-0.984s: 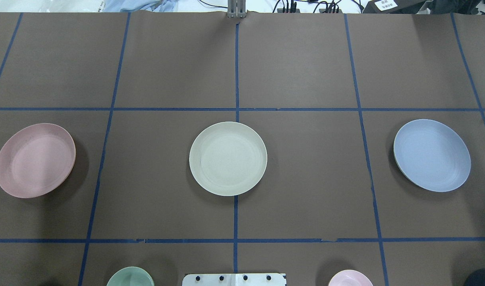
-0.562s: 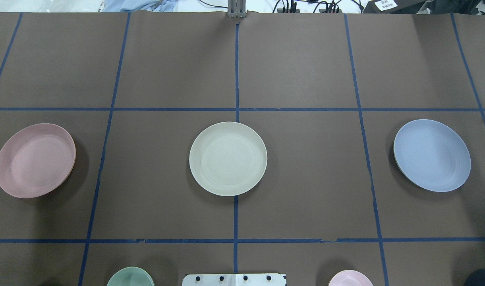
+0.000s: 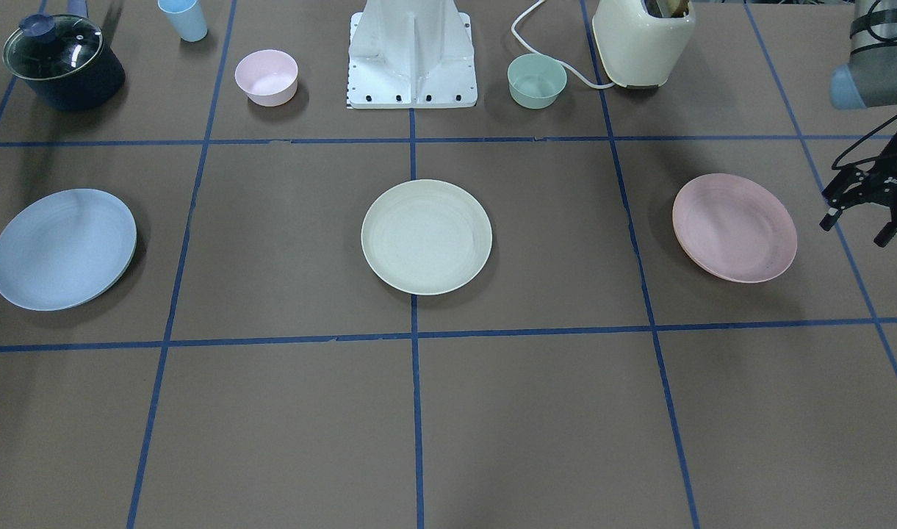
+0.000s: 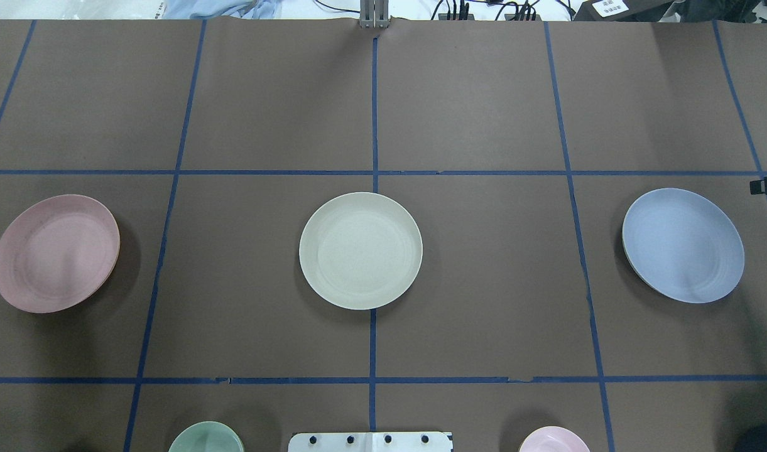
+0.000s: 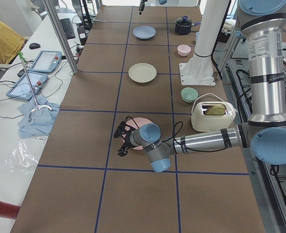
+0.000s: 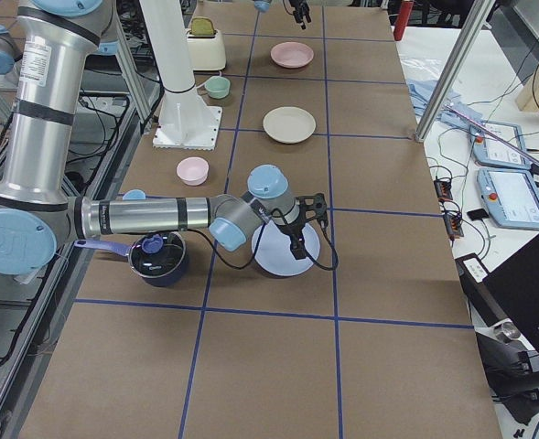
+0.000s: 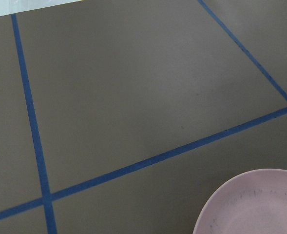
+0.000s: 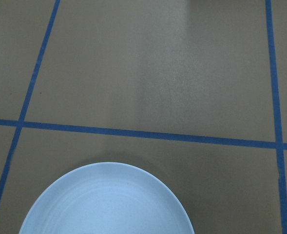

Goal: Stack three plates with pink and blue
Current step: 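Move the left gripper toward the pink plate's rim, then grip the pink plate rim with the left gripper and lift it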

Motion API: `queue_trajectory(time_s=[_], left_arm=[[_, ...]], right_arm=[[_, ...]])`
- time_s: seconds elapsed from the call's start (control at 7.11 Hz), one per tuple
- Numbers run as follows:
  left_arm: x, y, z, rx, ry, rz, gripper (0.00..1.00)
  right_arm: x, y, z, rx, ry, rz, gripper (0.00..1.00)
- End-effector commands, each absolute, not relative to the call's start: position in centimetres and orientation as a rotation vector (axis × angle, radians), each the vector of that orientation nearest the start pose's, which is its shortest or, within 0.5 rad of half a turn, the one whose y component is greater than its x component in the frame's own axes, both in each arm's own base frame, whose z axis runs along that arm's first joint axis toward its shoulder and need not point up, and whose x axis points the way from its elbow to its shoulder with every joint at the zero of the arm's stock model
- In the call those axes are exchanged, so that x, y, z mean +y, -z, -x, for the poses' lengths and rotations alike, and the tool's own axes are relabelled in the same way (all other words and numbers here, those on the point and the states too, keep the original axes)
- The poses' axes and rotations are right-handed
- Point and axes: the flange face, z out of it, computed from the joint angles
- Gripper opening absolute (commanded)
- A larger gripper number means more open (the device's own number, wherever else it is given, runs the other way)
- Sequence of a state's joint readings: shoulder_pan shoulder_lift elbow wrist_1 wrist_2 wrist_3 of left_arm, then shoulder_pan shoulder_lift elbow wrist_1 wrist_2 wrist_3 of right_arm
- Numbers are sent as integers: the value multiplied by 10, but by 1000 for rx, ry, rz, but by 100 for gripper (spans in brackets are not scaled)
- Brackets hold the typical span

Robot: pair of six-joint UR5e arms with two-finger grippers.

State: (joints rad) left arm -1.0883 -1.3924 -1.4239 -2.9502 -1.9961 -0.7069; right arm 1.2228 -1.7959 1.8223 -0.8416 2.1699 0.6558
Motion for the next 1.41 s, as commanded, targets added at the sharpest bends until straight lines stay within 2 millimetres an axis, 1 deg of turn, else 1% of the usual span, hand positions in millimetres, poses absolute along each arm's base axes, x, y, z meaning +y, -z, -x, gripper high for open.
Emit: queue_trajectory(time_s=[0.0,0.14,0.28,0.42,0.56,0.7,0.84,0.98,1.27], left_arm=[[-402,-680,-158,912,64,-606,83],[-398,-680,-172,913,57,-600,61],[-390,-682,-187,923,34,-577,48],[-386,-687,-192,914,26,-569,48],[-385,-693,-193,900,29,-569,45],[-385,-693,-193,899,29,-568,24],[-386,-686,-195,912,25,-578,0],[-390,-662,-198,945,12,-601,0],[-396,-598,-205,1056,-43,-636,0]], right_arm=[[-427,-558,75,-850,-59,-367,100],[-427,-559,74,-848,-59,-368,100],[-427,-559,74,-848,-60,-367,100],[-427,-559,74,-848,-60,-367,100],[-427,-558,75,-848,-58,-369,100],[-427,-559,74,-847,-59,-368,100],[-427,-558,75,-848,-58,-369,100],[-427,-558,75,-848,-58,-369,100],[-427,-558,75,-852,-56,-368,100]])
